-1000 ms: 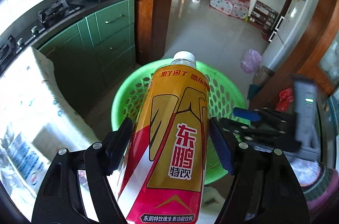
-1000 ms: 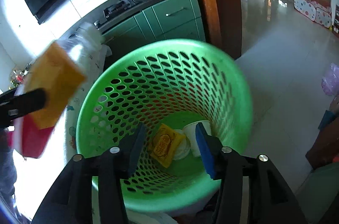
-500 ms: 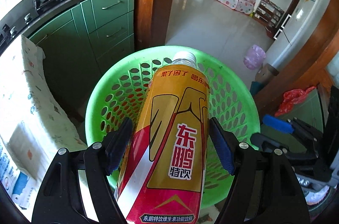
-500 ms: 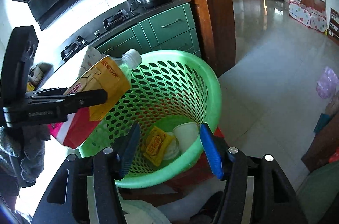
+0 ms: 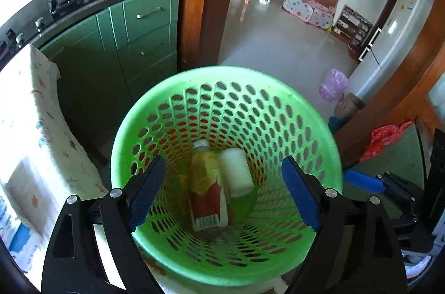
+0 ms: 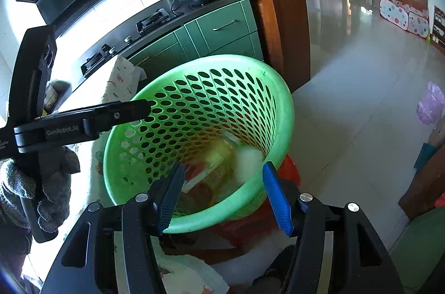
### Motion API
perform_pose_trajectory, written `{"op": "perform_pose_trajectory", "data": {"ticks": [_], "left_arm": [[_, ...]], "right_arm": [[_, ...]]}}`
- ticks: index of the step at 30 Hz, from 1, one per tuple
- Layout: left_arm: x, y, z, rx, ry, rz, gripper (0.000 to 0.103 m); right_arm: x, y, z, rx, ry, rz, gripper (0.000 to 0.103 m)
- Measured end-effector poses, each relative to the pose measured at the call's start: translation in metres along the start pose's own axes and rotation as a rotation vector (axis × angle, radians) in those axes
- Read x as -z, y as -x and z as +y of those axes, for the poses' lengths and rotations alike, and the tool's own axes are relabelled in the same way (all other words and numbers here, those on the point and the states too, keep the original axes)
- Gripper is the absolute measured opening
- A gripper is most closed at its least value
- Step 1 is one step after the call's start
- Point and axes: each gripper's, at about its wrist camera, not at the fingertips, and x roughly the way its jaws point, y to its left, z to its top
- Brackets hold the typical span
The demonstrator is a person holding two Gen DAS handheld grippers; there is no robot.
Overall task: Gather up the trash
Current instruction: 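Lower the drink bottle into the green basket and open the left gripper, then move both grippers back over the table toward the remaining trash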
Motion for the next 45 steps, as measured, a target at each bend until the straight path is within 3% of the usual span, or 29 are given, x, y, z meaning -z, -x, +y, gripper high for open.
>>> {"op": "perform_pose_trajectory", "data": {"ticks": [9, 19, 32, 38, 43, 45], "left_arm": [[0.025, 0.082, 0.006, -0.062, -0.012, -0.117, 0.084], [0.09, 0.177, 0.049, -0.201, 0.065, -0.221, 0.084], [0.184, 0.252, 0.161, -0.386, 0.302, -0.246, 0.084], [0.221, 0.269, 0.211, -0.427, 0.418, -0.232, 0.083], [0.226, 0.277, 0.227, -0.438, 0.4, -0.226, 0.083], [0.223, 0.278, 0.233, -0.405, 0.381, -0.217, 0.083]], "right_arm": [[0.008, 0.026, 0.029, -0.033, 0.04, -0.028, 0.06], [0.023, 0.045, 0.09, -0.11, 0.104, -0.037, 0.065], [0.033, 0.036, 0.184, -0.206, 0.229, 0.01, 0.07], [0.038, 0.024, 0.221, -0.243, 0.287, 0.043, 0.07], [0.04, 0.015, 0.248, -0.262, 0.325, 0.062, 0.07], [0.04, 0.012, 0.257, -0.264, 0.343, 0.069, 0.07]]}}
